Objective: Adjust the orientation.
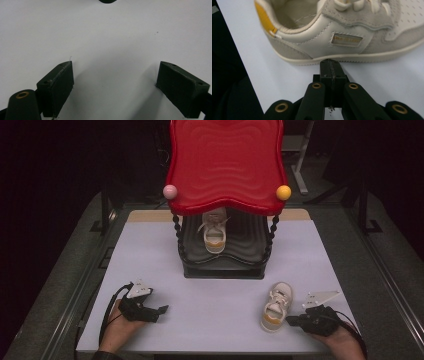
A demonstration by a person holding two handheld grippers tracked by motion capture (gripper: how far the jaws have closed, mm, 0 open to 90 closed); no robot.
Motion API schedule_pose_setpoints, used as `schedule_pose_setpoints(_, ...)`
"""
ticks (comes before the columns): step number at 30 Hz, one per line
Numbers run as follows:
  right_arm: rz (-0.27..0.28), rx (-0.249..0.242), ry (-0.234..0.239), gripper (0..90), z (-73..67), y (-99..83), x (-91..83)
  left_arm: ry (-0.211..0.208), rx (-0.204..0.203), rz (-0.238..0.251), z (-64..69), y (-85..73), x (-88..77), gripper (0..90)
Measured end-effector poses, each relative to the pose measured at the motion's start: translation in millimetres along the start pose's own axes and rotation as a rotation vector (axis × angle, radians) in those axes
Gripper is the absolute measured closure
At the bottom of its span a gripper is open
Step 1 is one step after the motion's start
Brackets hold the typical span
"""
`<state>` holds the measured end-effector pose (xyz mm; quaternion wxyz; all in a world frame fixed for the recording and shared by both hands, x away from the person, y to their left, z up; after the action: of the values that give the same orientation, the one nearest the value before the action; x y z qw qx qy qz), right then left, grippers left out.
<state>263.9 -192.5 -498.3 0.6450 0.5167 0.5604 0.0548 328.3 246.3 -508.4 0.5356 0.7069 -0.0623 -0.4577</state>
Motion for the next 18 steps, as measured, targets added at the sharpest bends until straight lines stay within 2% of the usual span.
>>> schedule_pose_setpoints(4, 0.001, -0.008, 0.0, 89.7, -0.7, 1.6, 0.5, 0.0, -0.001, 0.0, 0.1, 0.0, 0.0, 13.1)
schedule_pose_setpoints(9, 0.087, 0.03, 0.002, 83.4, -0.9, 12.4, -13.0, 0.001, -0.001, 0.001, 0.0, 0.1, 0.1, 13.1)
schedule_pose_setpoints(14, 0.167, 0.01, 0.061, 72.3, -15.0, 32.3, -23.8, 0.001, -0.002, 0.003, 0.0, 0.2, 0.2, 13.1)
schedule_pose_setpoints(16, 0.182, 0.005, 0.091, 69.0, -21.8, 40.5, -23.8, 0.001, -0.002, 0.003, 0.1, 0.2, 0.2, 13.1)
schedule_pose_setpoints(17, 0.182, 0.005, 0.091, 69.0, -21.8, 40.5, -23.8, 0.001, -0.002, 0.003, 0.1, 0.2, 0.2, 13.1)
schedule_pose_setpoints(18, 0.19, -0.003, 0.116, 66.8, -28.5, 47.6, -21.0, 0.001, -0.001, 0.003, 0.0, 0.2, 0.2, 13.1)
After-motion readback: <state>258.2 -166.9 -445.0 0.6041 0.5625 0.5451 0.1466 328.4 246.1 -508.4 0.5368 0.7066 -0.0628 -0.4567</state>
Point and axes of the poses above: each handheld gripper's, and its own axes: x roughly forward along the jaws, y roughly out of its top, z roughly to its right, the point moved 8 cm from there along x, roughly forward along the jaws, and after that the axes turned 9 degrees about z, right-handed, at the moved point
